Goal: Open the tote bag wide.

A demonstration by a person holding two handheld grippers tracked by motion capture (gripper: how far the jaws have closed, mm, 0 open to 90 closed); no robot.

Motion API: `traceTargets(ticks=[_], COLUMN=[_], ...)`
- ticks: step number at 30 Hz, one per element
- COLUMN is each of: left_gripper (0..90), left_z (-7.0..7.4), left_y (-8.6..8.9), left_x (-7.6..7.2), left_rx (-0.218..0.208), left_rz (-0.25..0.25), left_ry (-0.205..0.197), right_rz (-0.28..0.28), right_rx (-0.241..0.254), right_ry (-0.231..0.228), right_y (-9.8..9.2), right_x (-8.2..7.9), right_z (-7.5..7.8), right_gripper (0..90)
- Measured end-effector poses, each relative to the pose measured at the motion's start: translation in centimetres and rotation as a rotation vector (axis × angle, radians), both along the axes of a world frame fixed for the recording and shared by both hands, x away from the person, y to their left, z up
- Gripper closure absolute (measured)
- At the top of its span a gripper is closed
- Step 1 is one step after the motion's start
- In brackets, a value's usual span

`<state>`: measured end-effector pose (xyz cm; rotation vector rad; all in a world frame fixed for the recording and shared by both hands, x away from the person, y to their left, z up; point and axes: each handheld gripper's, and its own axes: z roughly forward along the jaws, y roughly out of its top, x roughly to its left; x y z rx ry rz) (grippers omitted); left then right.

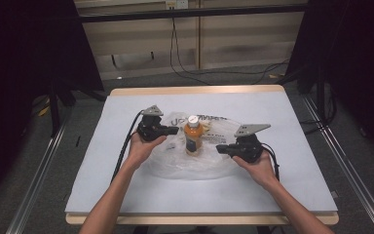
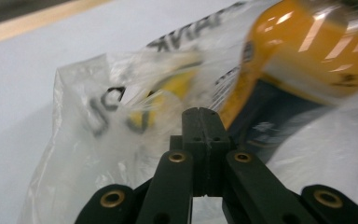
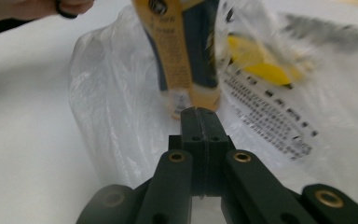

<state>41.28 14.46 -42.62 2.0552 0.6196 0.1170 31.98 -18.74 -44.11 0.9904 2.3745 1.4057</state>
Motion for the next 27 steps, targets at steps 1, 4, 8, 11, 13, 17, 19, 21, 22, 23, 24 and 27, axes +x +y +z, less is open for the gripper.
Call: traceTargets(ticks=[1, 4, 8, 11, 13, 17, 19, 21, 22, 23, 24, 27], left_gripper=[90.0, 90.0, 72.7, 61.7, 52.4, 35.5, 26.5, 19.3, 17.0, 14.9, 13.8, 9.6], left_z=[0.2, 0.5, 0.7, 0.9, 1.1, 1.3, 1.3, 1.3, 1.3, 1.2, 1.2, 0.8], left_y=[0.3, 1.2, 2.3, 3.5, 4.3, 5.7, 6.4, 7.1, 7.4, 7.7, 8.1, 9.2], left_x=[-0.3, -1.2, -2.3, -3.0, -3.5, -4.7, -5.4, -6.0, -6.4, -6.8, -7.2, -8.1], left_rx=[-0.006, -0.058, -0.052, -0.061, -0.076, -0.089, -0.090, -0.103, -0.103, -0.092, -0.088, -0.103], left_rz=[0.000, 0.001, 0.020, 0.038, 0.065, 0.117, 0.140, 0.156, 0.164, 0.165, 0.174, 0.191], left_ry=[-0.011, -0.024, -0.056, -0.075, -0.081, -0.111, -0.126, -0.124, -0.132, -0.137, -0.139, -0.126], right_rz=[-0.004, -0.037, -0.067, -0.088, -0.100, -0.131, -0.145, -0.165, -0.180, -0.188, -0.201, -0.235], right_rx=[0.020, 0.053, 0.085, 0.108, 0.120, 0.119, 0.121, 0.123, 0.120, 0.123, 0.126, 0.127], right_ry=[-0.005, -0.036, -0.073, -0.096, -0.110, -0.136, -0.144, -0.145, -0.152, -0.163, -0.162, -0.174], right_y=[-0.3, -1.0, -1.7, -2.3, -2.7, -3.5, -3.9, -4.4, -4.7, -5.0, -5.3, -6.4], right_x=[-0.1, -0.4, -0.9, -1.4, -1.8, -2.5, -2.9, -3.2, -3.5, -3.7, -3.9, -4.7], right_z=[0.2, 0.6, 1.2, 1.7, 2.1, 2.6, 2.8, 2.9, 3.0, 3.0, 3.0, 3.0], right_gripper=[86.2, 80.6, 56.4, 41.9, 34.7, 21.2, 14.2, 9.6, 7.6, 4.8, 3.2, 2.0])
